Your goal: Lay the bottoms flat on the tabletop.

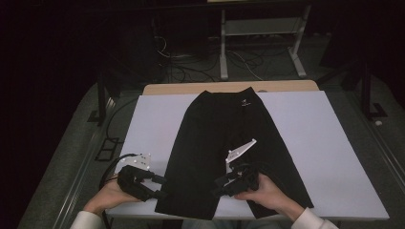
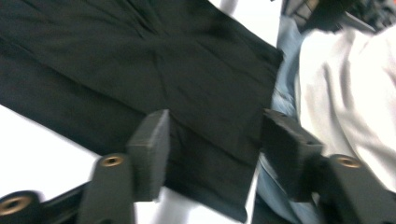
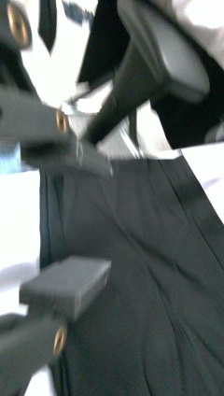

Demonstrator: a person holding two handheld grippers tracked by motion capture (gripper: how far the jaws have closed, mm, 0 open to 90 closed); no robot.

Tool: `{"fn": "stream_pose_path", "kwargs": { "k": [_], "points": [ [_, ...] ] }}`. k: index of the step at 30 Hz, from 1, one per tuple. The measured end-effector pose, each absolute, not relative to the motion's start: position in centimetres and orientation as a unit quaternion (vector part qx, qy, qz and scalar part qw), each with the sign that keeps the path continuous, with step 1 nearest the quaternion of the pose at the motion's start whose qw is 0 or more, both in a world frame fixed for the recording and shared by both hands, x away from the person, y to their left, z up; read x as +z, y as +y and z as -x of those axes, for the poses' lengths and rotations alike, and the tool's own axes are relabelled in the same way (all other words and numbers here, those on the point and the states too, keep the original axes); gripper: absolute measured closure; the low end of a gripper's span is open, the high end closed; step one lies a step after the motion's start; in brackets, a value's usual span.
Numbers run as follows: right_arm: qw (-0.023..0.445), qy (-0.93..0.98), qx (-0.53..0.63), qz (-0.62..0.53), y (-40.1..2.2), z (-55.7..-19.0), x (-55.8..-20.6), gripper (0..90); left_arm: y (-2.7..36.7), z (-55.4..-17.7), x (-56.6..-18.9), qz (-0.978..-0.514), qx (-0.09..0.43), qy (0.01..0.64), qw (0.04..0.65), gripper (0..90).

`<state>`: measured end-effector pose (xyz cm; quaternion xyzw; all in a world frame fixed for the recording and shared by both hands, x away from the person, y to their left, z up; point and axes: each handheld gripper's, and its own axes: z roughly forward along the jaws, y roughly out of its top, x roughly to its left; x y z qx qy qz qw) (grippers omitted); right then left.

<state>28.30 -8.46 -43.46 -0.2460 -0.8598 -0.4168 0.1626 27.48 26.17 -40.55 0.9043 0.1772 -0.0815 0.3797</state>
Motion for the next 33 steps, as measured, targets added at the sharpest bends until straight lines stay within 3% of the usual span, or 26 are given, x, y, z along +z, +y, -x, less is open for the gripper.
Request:
{"fn": "stream_pose_path", "kwargs": {
  "k": [7,10,33],
  "points": [
    [0.111,-0.855,-0.426,0.273,-10.4,-29.3,-42.7,0.0,25.3,-28.4,-40.5,-0.894,-0.069,0.205,0.392,10.5],
    [0.076,-0.858,-0.422,0.282,-11.4,-29.4,-42.1,0.0,24.8,-28.6,-40.5,-0.890,-0.058,0.212,0.400,0.0],
    [-0.003,-0.813,-0.463,0.353,-20.6,-29.1,-40.3,0.0,20.4,-30.0,-39.5,-0.874,-0.027,0.208,0.439,0.0]
  ]
}}
